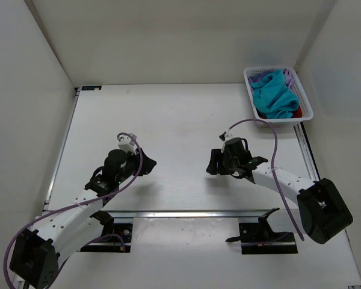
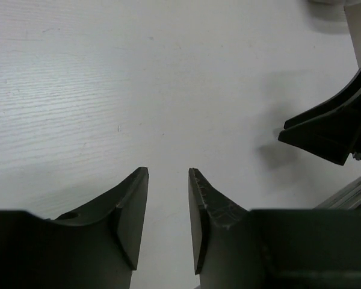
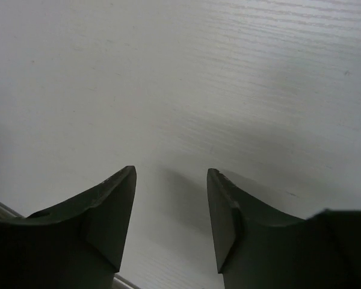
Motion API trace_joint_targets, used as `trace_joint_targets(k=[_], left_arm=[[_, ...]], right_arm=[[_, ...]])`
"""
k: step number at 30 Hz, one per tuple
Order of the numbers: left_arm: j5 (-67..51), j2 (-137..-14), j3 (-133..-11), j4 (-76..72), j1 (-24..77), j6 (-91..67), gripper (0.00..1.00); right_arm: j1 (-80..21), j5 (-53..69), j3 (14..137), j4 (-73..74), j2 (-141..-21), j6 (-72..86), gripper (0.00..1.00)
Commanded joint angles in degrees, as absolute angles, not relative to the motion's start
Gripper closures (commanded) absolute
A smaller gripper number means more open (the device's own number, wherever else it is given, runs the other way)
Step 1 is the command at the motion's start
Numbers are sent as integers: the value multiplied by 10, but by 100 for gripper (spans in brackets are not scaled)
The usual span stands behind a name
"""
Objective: Fold and stack the t-shirts
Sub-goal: Grab crumpled tshirt from bin with the right arm
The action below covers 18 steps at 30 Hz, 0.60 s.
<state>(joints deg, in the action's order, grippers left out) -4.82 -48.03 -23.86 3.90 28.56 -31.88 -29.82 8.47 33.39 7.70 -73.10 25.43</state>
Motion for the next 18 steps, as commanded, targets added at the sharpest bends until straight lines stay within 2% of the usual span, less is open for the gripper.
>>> trace_joint_targets(k=[1, 3, 4, 6, 10, 13, 15, 18], left_arm=[[-67, -446, -210, -16, 284, -313, 54], [-71, -437, -197, -30, 285, -312, 57], [-73, -439, -193, -32, 281, -318, 60], [-76, -447, -188, -32, 278, -327, 76], [-16, -449, -171, -19, 286, -366, 92], [51, -405, -163, 0, 286, -359, 90], [107, -410, -182, 52, 318, -329, 93], [126, -430, -194, 68, 337, -324, 90]], right_arm=[[-287, 83, 369, 65, -723, 251, 53], [-286, 85, 384, 69, -729, 256, 69], [-287, 87, 397, 69, -727, 258, 83], [-290, 70, 423, 78, -739, 259, 98], [-248, 67, 488, 80, -760, 258, 100], [-192, 40, 555, 105, -781, 241, 100], [-156, 3, 604, 141, -801, 224, 100], [-72, -15, 684, 169, -831, 214, 100]])
